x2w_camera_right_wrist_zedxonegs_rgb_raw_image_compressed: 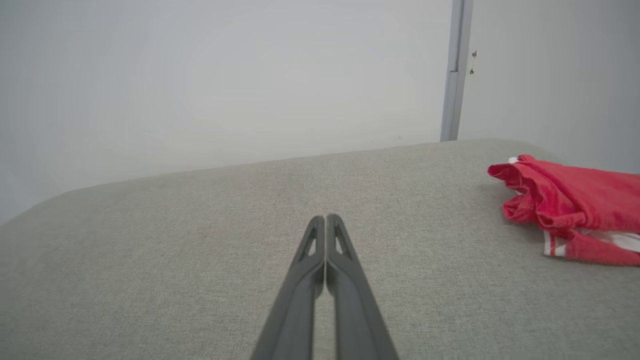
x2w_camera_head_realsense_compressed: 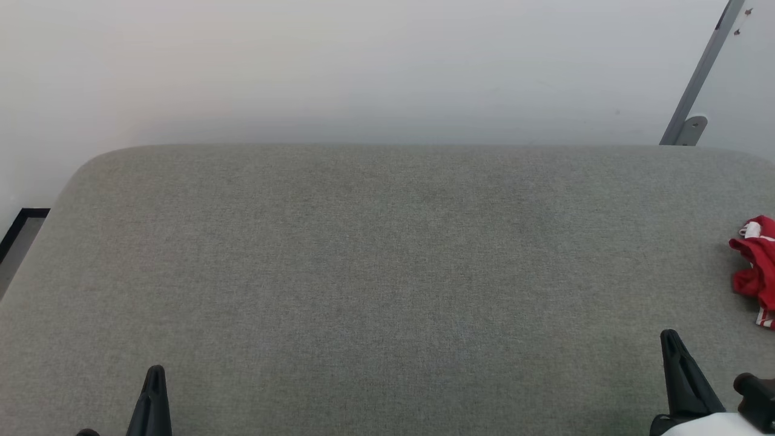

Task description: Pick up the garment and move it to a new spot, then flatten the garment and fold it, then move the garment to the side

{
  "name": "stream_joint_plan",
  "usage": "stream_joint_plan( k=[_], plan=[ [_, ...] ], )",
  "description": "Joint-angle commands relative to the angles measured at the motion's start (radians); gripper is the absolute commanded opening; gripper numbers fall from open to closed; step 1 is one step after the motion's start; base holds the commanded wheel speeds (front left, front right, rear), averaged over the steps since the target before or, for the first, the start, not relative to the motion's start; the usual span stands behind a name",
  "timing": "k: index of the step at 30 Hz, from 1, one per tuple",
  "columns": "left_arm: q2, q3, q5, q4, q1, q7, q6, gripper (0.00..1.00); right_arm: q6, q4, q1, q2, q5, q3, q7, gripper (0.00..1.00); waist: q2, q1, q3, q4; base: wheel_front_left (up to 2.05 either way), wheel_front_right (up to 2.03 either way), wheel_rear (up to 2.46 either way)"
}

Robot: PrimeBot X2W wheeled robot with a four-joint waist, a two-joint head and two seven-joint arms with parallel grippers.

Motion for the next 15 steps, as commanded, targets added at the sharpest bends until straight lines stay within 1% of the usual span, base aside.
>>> stream_joint_plan(
  k=[1,15],
  plan=[
    [0.005,0.002,-0.043,-0.01,-0.028,0.008,0.0,0.0,0.0,-0.012,-0.028,-0.004,0.041,-0.006,0.011,0.0,-0.0001,0.0001,0.0,-0.001,0.0,0.0,0.0],
    [0.001,-0.001,-0.27,0.031,-0.089,0.069,-0.001,0.0,0.0,-0.005,-0.064,0.019,0.272,-0.013,0.073,0.0,-0.0001,0.0001,0.005,-0.007,0.0,0.0,0.0]
  ],
)
